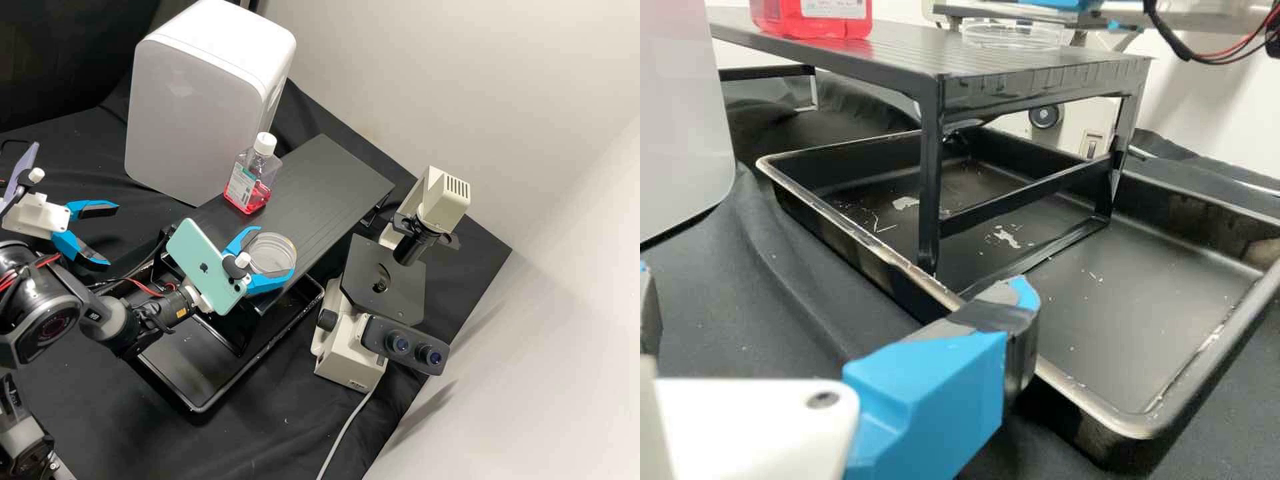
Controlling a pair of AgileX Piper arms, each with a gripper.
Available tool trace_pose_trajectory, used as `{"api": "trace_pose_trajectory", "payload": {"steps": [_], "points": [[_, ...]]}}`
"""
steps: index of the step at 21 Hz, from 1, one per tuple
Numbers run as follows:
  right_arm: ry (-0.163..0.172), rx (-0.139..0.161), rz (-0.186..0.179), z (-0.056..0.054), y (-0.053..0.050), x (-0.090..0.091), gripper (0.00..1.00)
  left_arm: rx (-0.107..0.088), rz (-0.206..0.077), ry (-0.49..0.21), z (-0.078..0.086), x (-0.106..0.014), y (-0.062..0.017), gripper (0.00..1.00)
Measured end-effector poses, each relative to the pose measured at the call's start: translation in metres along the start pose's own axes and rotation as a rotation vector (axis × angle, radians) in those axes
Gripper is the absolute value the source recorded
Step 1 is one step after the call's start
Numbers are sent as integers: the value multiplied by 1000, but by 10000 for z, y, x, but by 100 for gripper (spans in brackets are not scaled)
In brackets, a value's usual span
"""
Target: Place the lid on the petri dish
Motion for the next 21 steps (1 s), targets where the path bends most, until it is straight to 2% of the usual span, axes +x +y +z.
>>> {"api": "trace_pose_trajectory", "payload": {"steps": [10,15,16,21], "points": [[-11,0,-8,13,-10,1,0,0,0,0,0,0,0,100],[-15,-14,-13,24,-24,5,0,0,0,0,0,0,0,100],[-15,-14,-13,24,-25,5,100,0,0,0,0,0,0,100],[-26,-20,-16,33,-27,5,100,0,0,0,0,0,0,100]]}}
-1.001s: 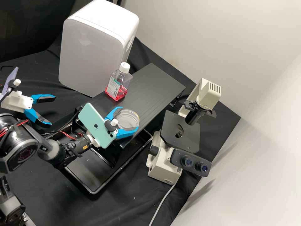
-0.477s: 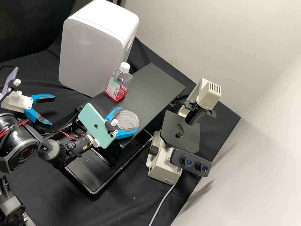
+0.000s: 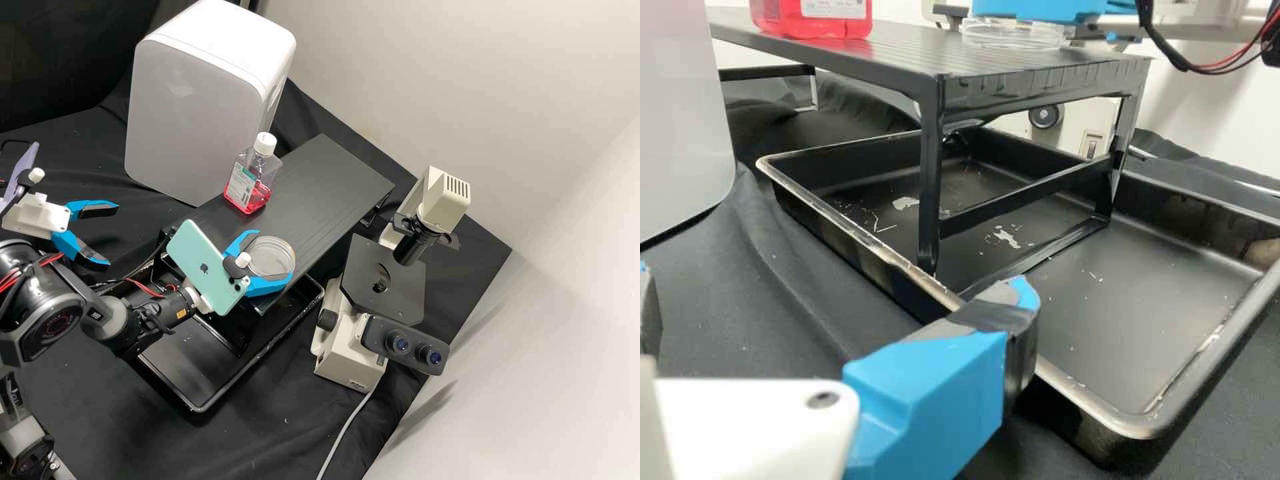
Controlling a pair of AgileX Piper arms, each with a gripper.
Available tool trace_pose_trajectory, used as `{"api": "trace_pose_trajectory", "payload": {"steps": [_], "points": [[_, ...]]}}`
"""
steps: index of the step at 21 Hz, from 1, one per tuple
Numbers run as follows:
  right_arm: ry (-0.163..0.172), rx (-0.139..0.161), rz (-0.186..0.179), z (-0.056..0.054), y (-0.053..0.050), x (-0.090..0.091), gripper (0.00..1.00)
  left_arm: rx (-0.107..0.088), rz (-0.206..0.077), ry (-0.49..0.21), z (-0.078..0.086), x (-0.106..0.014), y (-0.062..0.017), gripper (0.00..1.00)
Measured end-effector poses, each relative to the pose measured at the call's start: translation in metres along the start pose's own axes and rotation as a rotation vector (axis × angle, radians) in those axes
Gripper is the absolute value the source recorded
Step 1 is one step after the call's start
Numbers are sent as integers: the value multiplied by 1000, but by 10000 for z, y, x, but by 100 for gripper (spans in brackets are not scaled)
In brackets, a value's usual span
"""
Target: Place the lid on the petri dish
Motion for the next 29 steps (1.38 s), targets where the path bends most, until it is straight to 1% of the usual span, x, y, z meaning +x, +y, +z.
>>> {"api": "trace_pose_trajectory", "payload": {"steps": [1,2,4,5,7,11,17,20,22,29], "points": [[-10,3,-4,7,-6,0,100,0,0,0,0,0,0,100],[-15,3,1,7,-8,-1,100,0,0,0,0,0,0,100],[-18,-15,1,1,-18,-3,100,0,0,0,0,0,0,100],[-23,-19,7,3,-17,-3,100,0,0,0,0,0,0,100],[-22,-22,8,-3,-18,1,100,0,0,0,0,0,0,100],[-39,-13,19,10,-7,4,100,0,0,0,0,0,0,100],[-41,-10,21,10,-8,3,100,0,1,0,-1,6,1,100],[-47,-11,16,10,-19,2,100,0,1,0,-1,6,1,100],[-47,-30,16,9,-21,2,100,0,1,0,-1,6,1,100],[-50,-30,13,11,-29,25,100,0,1,0,-1,6,1,100]]}}
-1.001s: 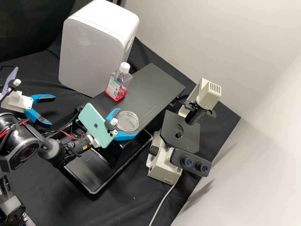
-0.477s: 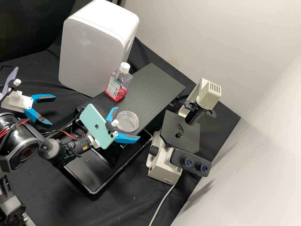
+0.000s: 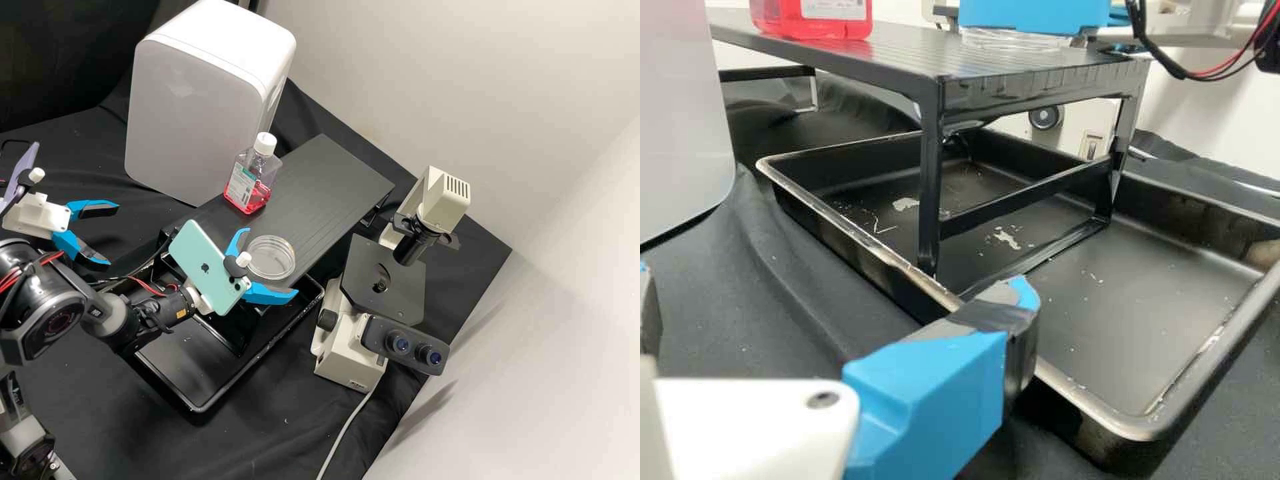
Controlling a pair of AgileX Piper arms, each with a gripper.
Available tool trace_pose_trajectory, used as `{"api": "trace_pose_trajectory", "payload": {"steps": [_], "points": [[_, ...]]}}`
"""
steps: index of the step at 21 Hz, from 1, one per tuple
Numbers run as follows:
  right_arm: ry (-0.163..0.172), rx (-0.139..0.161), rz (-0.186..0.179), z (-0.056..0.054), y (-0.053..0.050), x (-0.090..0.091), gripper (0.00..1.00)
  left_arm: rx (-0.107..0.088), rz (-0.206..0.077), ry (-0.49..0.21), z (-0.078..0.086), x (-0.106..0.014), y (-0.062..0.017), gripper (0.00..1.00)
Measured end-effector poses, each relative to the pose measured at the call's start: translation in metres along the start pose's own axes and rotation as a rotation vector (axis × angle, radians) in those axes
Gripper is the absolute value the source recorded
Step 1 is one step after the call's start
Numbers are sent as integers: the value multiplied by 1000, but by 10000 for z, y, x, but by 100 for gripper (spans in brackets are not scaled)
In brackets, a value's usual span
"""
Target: Place the lid on the petri dish
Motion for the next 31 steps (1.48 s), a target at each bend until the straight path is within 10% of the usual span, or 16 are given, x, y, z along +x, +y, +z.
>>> {"api": "trace_pose_trajectory", "payload": {"steps": [4,5,31], "points": [[-1,-2,-1,0,-4,15,100,0,0,0,0,0,0,100],[-3,-2,-3,6,-10,21,0,0,0,0,0,0,0,100],[-2,0,-2,3,-8,24,0,-1,-8,3,-7,5,-20,100]]}}
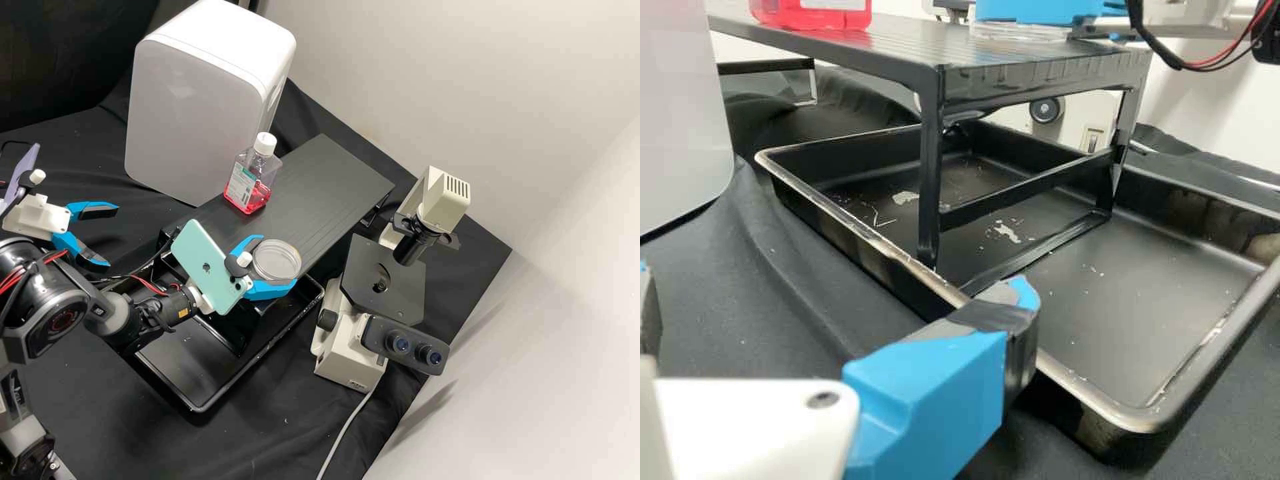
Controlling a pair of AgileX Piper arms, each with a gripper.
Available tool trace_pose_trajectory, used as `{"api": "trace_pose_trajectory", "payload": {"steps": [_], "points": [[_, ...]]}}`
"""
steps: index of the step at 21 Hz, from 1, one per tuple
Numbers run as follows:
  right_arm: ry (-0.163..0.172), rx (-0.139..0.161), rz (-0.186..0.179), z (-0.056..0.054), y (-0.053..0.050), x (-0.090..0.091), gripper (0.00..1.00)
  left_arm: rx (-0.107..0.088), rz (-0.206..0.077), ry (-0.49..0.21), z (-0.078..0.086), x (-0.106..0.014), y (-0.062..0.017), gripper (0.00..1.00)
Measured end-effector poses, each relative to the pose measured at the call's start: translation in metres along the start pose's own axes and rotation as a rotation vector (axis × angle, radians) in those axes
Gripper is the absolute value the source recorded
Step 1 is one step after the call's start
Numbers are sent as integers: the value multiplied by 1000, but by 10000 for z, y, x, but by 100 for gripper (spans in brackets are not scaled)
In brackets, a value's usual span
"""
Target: Place the lid on the petri dish
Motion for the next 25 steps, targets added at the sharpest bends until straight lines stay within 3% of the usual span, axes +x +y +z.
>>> {"api": "trace_pose_trajectory", "payload": {"steps": [15,20,25], "points": [[3,0,-2,-8,-6,-7,0,1,5,-1,1,14,10,100],[33,1,-39,-91,-61,-159,0,1,5,-1,1,14,10,100],[39,2,-54,-111,-62,-268,0,1,5,-1,1,14,10,100]]}}
